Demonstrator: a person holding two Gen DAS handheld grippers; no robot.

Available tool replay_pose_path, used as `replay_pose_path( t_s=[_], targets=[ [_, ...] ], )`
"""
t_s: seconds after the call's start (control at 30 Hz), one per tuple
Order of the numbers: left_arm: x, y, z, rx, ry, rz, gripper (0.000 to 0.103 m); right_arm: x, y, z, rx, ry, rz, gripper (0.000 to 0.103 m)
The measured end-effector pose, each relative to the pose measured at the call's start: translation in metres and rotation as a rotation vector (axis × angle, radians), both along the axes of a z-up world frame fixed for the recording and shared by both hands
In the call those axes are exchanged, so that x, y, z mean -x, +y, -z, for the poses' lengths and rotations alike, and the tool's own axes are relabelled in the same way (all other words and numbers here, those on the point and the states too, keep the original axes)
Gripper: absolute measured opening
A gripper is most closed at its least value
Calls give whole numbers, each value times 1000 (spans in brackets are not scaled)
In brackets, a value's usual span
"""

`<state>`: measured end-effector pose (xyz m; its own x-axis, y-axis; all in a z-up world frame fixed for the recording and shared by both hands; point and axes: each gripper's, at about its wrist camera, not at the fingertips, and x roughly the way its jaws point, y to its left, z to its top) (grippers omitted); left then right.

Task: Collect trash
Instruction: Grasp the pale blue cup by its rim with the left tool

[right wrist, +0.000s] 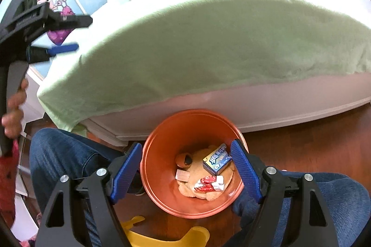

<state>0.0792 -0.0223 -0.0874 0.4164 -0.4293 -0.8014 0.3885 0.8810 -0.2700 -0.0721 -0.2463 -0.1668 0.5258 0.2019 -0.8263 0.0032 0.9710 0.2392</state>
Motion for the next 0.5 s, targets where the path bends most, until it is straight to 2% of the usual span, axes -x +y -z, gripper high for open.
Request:
replay_pose_path(
  t_s=[0.07, 0.17, 0.33, 0.4, 0.5],
  targets=[
    [-6, 2, -17, 32, -12, -2, 88, 1, 0, -2, -2, -5, -4, 77],
    [-24, 0, -42, -25, -126, -40, 88, 2, 0, -6, 0, -19, -5, 77],
    [-82, -19, -45, -93, -176, -57, 88, 8, -1, -12, 11, -39, 6, 77],
    [-103, -17, -41, -98, -172, -79, 85, 11, -1, -16, 20, -50, 11, 77],
    [-132, -16, -32, -47, -117, -99, 82, 14, 0, -17, 30, -53, 13, 77]
  ],
)
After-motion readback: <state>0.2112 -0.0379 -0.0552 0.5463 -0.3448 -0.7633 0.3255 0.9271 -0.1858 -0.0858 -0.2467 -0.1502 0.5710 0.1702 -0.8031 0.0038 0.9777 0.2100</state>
